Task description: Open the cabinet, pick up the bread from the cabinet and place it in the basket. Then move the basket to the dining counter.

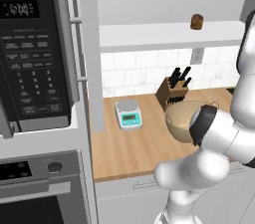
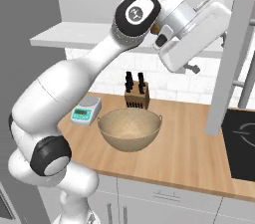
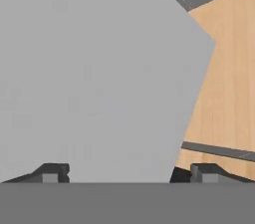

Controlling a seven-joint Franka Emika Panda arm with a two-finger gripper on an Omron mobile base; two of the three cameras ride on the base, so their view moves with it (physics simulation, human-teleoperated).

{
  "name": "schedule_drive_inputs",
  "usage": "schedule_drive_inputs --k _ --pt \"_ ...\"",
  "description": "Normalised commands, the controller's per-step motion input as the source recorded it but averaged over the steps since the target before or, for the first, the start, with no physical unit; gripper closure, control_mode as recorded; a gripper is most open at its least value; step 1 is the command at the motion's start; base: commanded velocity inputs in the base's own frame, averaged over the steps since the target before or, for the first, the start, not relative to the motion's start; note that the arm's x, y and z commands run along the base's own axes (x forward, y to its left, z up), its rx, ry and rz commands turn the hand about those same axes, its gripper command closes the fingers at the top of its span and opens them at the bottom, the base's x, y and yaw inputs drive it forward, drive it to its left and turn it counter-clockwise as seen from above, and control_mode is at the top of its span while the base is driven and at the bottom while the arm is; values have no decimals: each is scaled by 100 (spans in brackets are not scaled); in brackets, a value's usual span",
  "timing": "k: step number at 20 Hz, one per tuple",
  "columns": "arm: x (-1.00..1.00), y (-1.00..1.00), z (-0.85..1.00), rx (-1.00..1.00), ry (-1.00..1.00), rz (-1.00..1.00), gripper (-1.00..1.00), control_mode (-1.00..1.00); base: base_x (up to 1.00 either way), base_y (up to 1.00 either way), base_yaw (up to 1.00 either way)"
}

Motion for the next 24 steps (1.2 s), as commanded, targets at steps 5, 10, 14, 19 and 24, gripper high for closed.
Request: schedule_drive_inputs --k 5,10,14,19,24 --pt "-10 66 -22 8 -12 3 -100 -100 0 0 0" --pt "0 100 -8 0 -4 15 -100 -100 0 0 0" --pt "-1 100 0 0 1 38 -100 -100 0 0 0" --pt "-19 88 -1 -6 9 63 -100 -100 0 0 0" --pt "-51 59 -2 -18 2 82 -100 -100 0 0 0"
